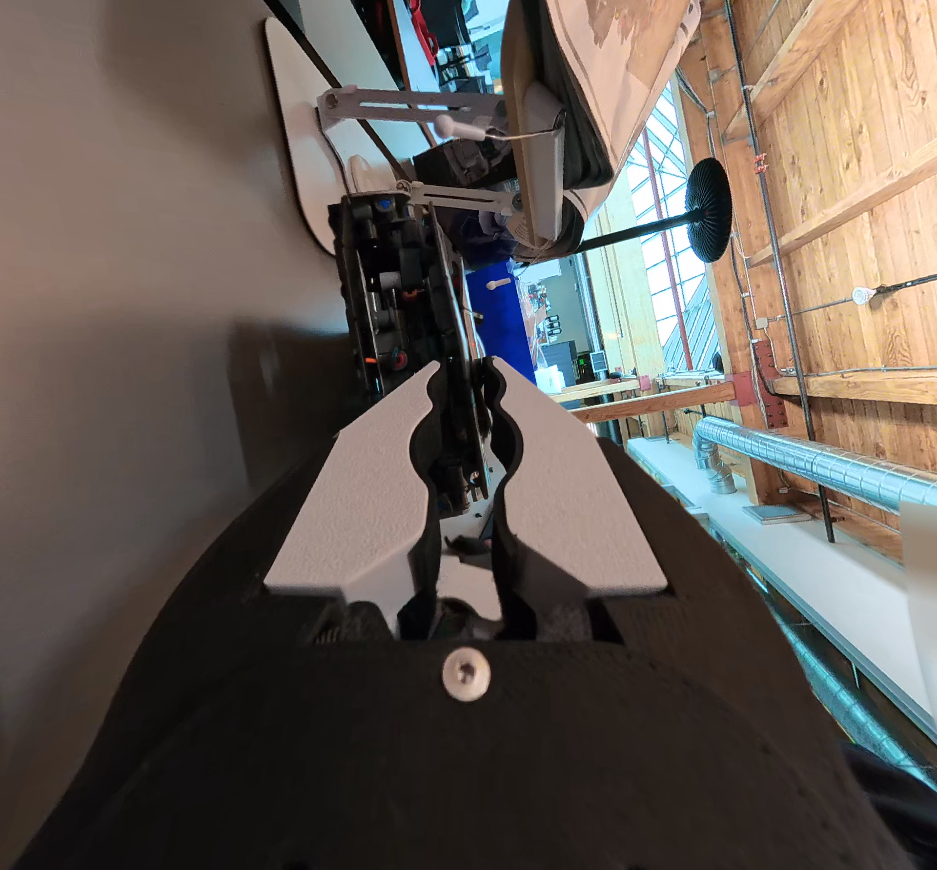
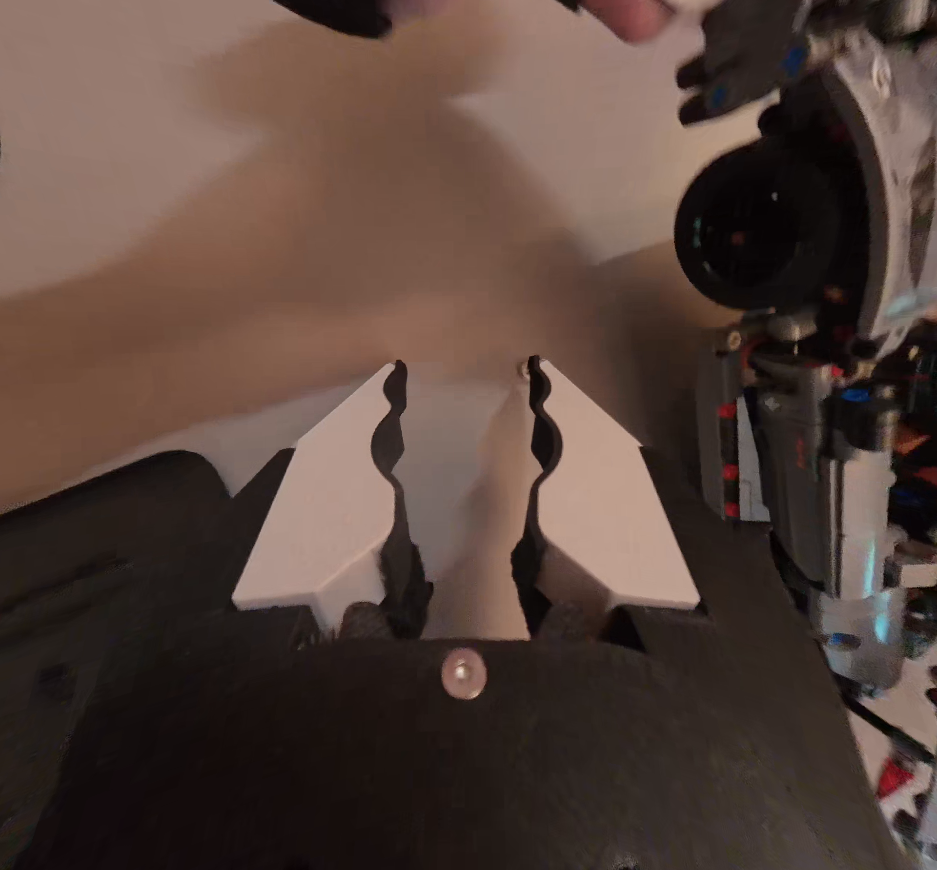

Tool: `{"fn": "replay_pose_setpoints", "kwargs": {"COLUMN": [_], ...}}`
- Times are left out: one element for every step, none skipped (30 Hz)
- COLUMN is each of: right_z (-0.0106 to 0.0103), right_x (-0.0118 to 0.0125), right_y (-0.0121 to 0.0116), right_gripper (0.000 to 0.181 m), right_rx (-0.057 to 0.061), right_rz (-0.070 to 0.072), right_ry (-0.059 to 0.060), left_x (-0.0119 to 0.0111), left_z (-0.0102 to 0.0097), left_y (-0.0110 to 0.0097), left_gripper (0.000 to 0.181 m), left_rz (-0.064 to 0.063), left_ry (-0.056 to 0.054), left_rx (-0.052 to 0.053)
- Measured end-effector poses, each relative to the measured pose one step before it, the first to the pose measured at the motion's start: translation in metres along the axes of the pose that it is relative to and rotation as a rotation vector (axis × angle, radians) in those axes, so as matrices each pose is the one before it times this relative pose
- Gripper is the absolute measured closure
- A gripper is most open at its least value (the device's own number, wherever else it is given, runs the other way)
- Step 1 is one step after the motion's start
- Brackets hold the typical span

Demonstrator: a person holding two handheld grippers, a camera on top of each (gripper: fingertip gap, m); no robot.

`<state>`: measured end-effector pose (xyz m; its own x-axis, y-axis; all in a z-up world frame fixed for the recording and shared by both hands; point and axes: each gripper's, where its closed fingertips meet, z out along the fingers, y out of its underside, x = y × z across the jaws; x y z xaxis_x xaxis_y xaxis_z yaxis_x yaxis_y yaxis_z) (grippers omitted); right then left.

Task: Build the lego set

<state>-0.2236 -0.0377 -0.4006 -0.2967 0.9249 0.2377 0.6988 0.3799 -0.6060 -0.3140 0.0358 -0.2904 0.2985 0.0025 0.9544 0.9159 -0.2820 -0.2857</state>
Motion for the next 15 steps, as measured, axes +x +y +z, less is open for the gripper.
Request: {"fn": "replay_pose_setpoints", "kwargs": {"right_z": [-0.00014,-0.00202,-0.00356,-0.00310,-0.00247,-0.00142,0.00015,0.00162,0.00299,0.00401,0.00423,0.00350,0.00196,0.00245,0.00169], "right_x": [0.00390,0.00476,0.00719,0.00590,0.00477,0.00359,0.00331,0.00232,-0.00155,-0.00300,-0.00131,-0.00159,-0.00105,-0.00013,0.00097], "right_y": [0.00272,0.00125,0.00201,0.00137,-0.00022,-0.00080,0.00046,0.00232,0.00079,0.00019,0.00061,-0.00088,-0.00334,-0.00192,-0.00186], "right_gripper": [0.137,0.144,0.146,0.147,0.148,0.149,0.150,0.151,0.153,0.153,0.152,0.155,0.160,0.160,0.161], "right_rx": [0.0180,0.0311,0.0221,0.0141,0.0155,0.0142,0.0016,-0.0121,-0.0059,-0.0079,-0.0130,-0.0072,0.0052,-0.0066,-0.0022], "right_rz": [0.0472,0.0518,0.0377,0.0215,0.0176,0.0185,0.0110,-0.0022,-0.0037,-0.0051,-0.0142,-0.0177,-0.0048,-0.0029,0.0022], "right_ry": [-0.0423,-0.0431,-0.0221,-0.0143,-0.0093,-0.0108,-0.0055,-0.0019,-0.0170,-0.0157,0.0049,0.0050,0.0058,0.0095,0.0137], "left_x": [0.00035,0.00097,0.00057,-0.00045,-0.00105,-0.00064,-0.00071,-0.00081,-0.00081,-0.00086,-0.00106,-0.00124,-0.00115,-0.00104,-0.00107], "left_z": [0.00168,0.00123,0.00086,0.00081,0.00065,0.00044,0.00056,0.00040,0.00025,-0.00007,-0.00035,-0.00054,-0.00045,-0.00037,-0.00052], "left_y": [-0.00044,-0.00063,-0.00066,-0.00068,-0.00035,-0.00040,-0.00017,0.00010,0.00036,0.00009,0.00001,-0.00015,0.00006,0.00020,0.00027], "left_gripper": [0.172,0.172,0.171,0.172,0.172,0.171,0.171,0.171,0.171,0.171,0.171,0.171,0.171,0.171,0.171], "left_rz": [0.0021,0.0017,0.0022,-0.0001,-0.0038,-0.0044,-0.0028,-0.0033,-0.0035,-0.0020,-0.0022,-0.0030,-0.0037,-0.0038,-0.0027], "left_ry": [-0.0042,0.0013,0.0016,-0.0011,-0.0002,0.0051,0.0055,0.0042,0.0036,0.0023,0.0011,0.0013,0.0027,0.0036,0.0029], "left_rx": [-0.0052,-0.0049,-0.0036,-0.0021,-0.0026,-0.0006,-0.0001,-0.0003,-0.0005,0.0002,0.0007,0.0004,-0.0003,0.0010,0.0023]}}
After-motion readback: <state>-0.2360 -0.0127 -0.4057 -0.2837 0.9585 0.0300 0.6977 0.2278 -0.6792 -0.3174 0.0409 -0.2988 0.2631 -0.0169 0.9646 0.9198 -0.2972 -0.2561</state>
